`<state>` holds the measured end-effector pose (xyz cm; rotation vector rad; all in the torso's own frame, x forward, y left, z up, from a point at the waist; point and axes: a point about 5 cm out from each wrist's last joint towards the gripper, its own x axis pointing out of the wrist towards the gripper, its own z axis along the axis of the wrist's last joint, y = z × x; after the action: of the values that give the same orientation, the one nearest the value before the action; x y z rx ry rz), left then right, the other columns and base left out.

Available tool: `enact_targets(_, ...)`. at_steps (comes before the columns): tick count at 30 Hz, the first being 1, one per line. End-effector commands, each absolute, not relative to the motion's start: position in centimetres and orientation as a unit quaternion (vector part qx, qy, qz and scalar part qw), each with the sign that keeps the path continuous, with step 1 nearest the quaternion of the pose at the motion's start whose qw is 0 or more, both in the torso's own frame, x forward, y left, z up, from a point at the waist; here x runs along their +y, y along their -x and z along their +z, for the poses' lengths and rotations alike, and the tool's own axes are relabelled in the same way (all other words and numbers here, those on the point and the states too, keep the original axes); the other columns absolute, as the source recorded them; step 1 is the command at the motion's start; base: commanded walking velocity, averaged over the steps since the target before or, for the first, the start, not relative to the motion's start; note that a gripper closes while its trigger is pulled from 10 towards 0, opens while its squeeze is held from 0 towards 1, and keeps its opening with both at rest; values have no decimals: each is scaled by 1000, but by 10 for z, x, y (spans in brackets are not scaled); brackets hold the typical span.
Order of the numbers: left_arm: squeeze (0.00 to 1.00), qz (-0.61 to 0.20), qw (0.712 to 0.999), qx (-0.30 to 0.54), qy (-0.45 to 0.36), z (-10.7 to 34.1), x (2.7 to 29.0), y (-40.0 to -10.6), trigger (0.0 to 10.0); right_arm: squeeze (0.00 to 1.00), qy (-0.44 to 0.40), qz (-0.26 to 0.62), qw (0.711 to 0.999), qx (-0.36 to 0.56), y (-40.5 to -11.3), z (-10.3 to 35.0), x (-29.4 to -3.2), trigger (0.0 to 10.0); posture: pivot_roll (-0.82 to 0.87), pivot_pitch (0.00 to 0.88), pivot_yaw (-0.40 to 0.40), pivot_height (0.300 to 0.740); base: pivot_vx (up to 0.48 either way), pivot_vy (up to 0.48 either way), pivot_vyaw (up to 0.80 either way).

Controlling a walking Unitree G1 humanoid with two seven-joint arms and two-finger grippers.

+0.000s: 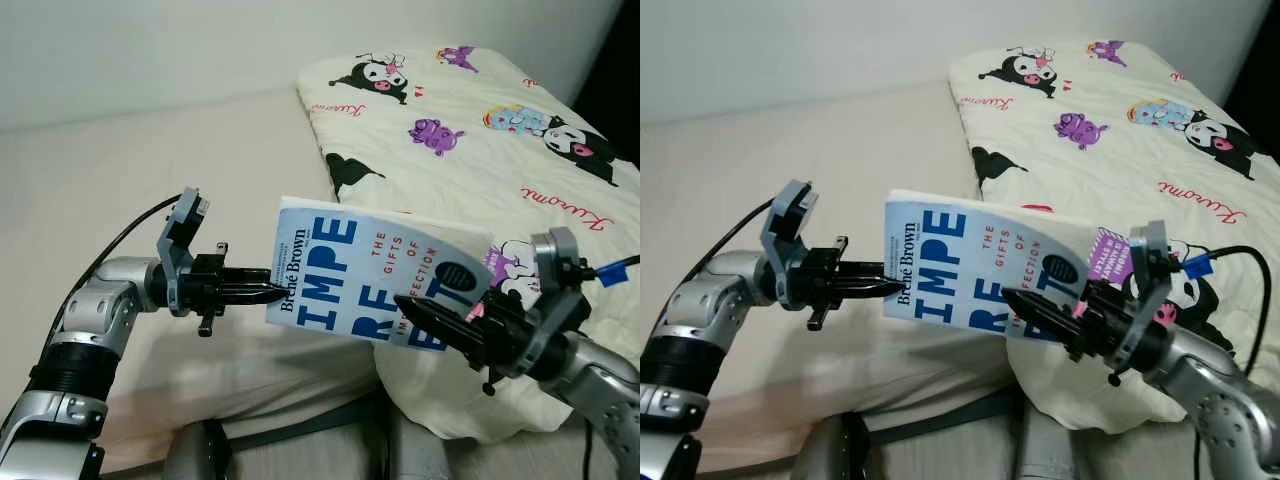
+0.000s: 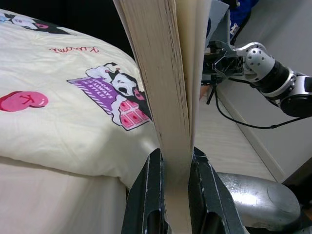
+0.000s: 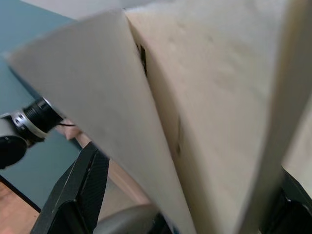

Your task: Clean up the room

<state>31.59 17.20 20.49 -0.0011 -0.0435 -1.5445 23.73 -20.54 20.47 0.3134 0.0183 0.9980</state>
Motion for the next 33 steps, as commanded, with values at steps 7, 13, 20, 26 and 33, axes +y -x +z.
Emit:
enact_targets(7,0,-686,727,-28,-11,212,186,-315,10000,0,-144,485,862,25,-231,205,-208,0,-173,132,65,530,0,0,0)
enact_targets(13,0,-689,724,-29,-10,211,184,-315,10000,0,-139,493,859,10,-232,210,-206,0,-172,136,64,530,0,0,0)
enact_targets(20,0,-689,723,-37,-1,211,182,-316,10000,0,-137,485,864,3,-234,211,-206,0,-171,141,67,530,0,0,0)
enact_targets(26,0,-657,747,-50,91,215,181,-326,10000,0,-128,425,896,3,-250,203,-209,0,-170,141,69,530,0,0,0)
enact_targets(33,1000,-496,824,-135,239,209,192,-350,10000,0,-136,353,926,5,-267,189,-206,0,-163,143,74,530,0,0,0)
